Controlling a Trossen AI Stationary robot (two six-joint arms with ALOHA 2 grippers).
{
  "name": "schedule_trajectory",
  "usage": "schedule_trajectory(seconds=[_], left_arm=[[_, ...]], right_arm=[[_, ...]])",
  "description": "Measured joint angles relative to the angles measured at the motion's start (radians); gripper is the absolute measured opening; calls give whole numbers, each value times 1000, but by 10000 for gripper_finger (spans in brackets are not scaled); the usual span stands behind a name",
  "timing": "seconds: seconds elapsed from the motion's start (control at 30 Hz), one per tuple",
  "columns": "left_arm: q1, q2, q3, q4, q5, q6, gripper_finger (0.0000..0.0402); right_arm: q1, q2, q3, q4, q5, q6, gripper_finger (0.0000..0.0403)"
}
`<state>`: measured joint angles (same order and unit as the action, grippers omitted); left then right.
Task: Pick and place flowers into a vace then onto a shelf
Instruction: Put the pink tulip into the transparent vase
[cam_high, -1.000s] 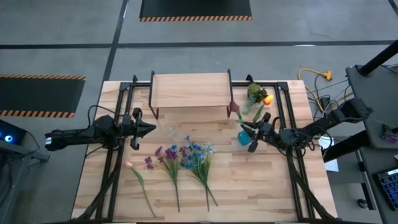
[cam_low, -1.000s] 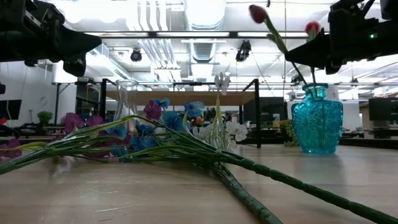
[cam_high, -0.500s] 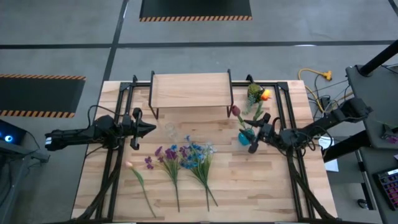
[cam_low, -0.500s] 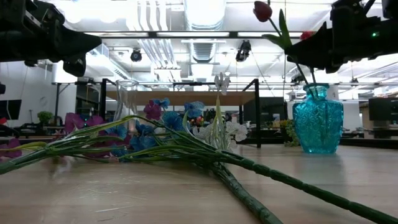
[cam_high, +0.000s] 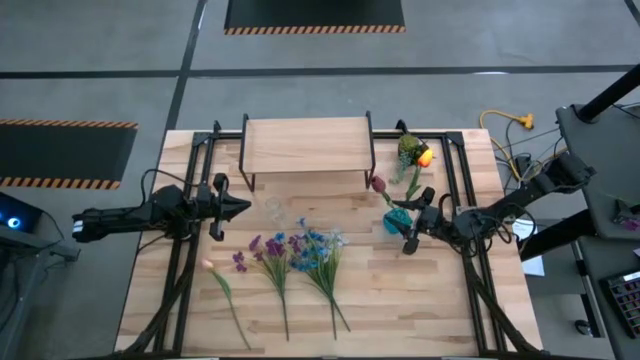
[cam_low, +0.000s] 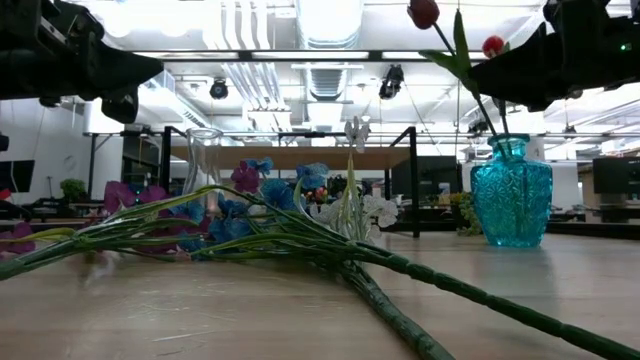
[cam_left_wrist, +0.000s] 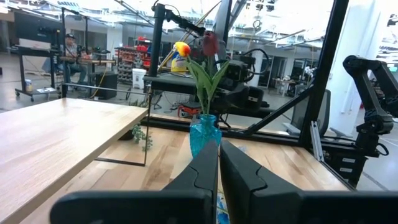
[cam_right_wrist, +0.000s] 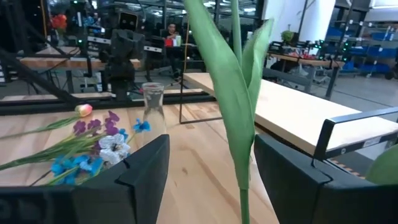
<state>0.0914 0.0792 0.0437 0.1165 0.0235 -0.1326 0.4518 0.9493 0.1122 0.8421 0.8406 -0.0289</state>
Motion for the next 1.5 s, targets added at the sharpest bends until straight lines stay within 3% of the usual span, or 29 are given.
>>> schedule_trajectory(seconds=[0.53,0.77,1.23,1.5], left_arm=[[0,0,0,-1,0,0,0],[0,0,0,-1,0,0,0],[0,0,0,-1,0,0,0],[0,0,0,-1,0,0,0]], right_arm=[[200,-27,1,3,-11,78,220],[225,-27,1,3,-7,76,219],[225,-30,1,1,184,2,219],[253,-77,1,-3,212,-69,219]])
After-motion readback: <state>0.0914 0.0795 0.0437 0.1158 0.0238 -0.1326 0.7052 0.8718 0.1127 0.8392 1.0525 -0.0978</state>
